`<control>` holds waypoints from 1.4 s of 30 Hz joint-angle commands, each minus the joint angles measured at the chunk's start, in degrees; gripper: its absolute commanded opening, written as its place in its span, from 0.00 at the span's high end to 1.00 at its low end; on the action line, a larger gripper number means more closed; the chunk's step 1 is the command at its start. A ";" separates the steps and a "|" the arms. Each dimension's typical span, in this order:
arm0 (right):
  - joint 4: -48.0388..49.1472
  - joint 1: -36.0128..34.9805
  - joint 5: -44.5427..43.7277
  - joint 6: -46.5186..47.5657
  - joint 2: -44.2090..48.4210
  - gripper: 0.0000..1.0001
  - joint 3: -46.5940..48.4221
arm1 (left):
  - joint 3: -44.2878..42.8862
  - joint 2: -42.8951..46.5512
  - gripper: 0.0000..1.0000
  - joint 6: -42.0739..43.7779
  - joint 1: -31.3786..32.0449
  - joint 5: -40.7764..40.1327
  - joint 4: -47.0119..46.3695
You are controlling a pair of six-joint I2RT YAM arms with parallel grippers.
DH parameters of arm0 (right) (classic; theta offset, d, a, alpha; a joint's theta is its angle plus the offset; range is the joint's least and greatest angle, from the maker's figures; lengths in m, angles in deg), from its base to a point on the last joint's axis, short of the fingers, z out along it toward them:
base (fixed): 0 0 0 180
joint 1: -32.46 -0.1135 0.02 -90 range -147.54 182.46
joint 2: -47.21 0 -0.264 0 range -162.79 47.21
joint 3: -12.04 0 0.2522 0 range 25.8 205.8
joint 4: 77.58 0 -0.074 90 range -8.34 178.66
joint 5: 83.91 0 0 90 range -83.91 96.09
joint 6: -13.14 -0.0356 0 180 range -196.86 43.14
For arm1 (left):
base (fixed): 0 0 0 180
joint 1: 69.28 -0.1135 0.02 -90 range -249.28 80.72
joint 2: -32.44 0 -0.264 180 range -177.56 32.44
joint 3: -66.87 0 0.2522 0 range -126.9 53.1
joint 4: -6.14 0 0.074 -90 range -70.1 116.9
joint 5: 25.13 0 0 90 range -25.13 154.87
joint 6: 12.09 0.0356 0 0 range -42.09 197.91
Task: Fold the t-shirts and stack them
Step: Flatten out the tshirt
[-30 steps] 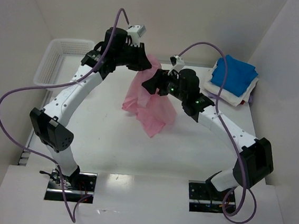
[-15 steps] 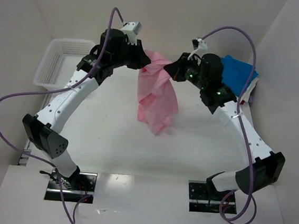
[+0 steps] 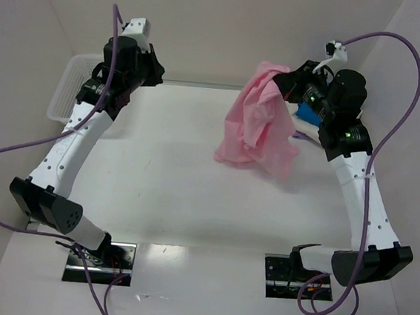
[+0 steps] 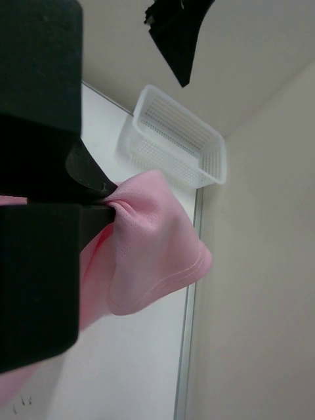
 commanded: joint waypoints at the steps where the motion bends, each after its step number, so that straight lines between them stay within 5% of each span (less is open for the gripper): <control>1: 0.42 -0.42 0.54 1.24 0.66 1.00 4.81 | 0.58 1.49 0.98 1.67 0.77 -1.12 -1.23; 3: 0.94 -0.42 1.26 1.24 0.14 1.00 4.52 | 0.58 0.61 0.96 3.08 0.77 4.92 -1.23; 8: 0.92 -0.42 3.83 0.71 -1.21 1.00 4.76 | 7.82 -1.70 0.41 9.25 1.58 32.30 -7.93; 13: -2.94 -0.42 10.08 1.94 -3.67 1.00 12.55 | 21.57 -2.56 0.05 14.67 5.35 45.06 -23.65; 19: -9.19 -0.42 21.92 -0.12 -6.80 1.00 22.72 | 25.75 -8.29 0.01 16.44 5.60 49.85 -34.36; 28: -8.90 -0.42 34.51 -6.05 -1.19 1.00 19.77 | 11.91 -28.43 0.01 17.33 5.60 55.17 -34.24; 30: -8.90 -0.42 34.84 -6.05 -0.85 1.00 19.49 | 11.50 -29.12 0.05 16.76 5.60 55.45 -36.72; 31: -8.90 -0.42 34.84 -6.05 -0.48 1.00 19.49 | 10.73 -29.87 0.22 16.44 5.60 55.66 -37.00; 34: -10.23 -0.42 32.34 -4.38 -0.48 1.00 19.49 | 8.76 -30.42 0.94 15.91 5.60 55.22 -35.15; 35: -11.08 -0.42 30.77 -3.69 -0.48 1.00 19.49 | 8.75 -30.31 1.00 16.03 5.60 54.33 -34.46; 42: -14.18 -0.42 4.29 -0.15 -1.62 1.00 16.69 | 16.82 -13.32 1.00 13.91 2.67 39.47 -28.83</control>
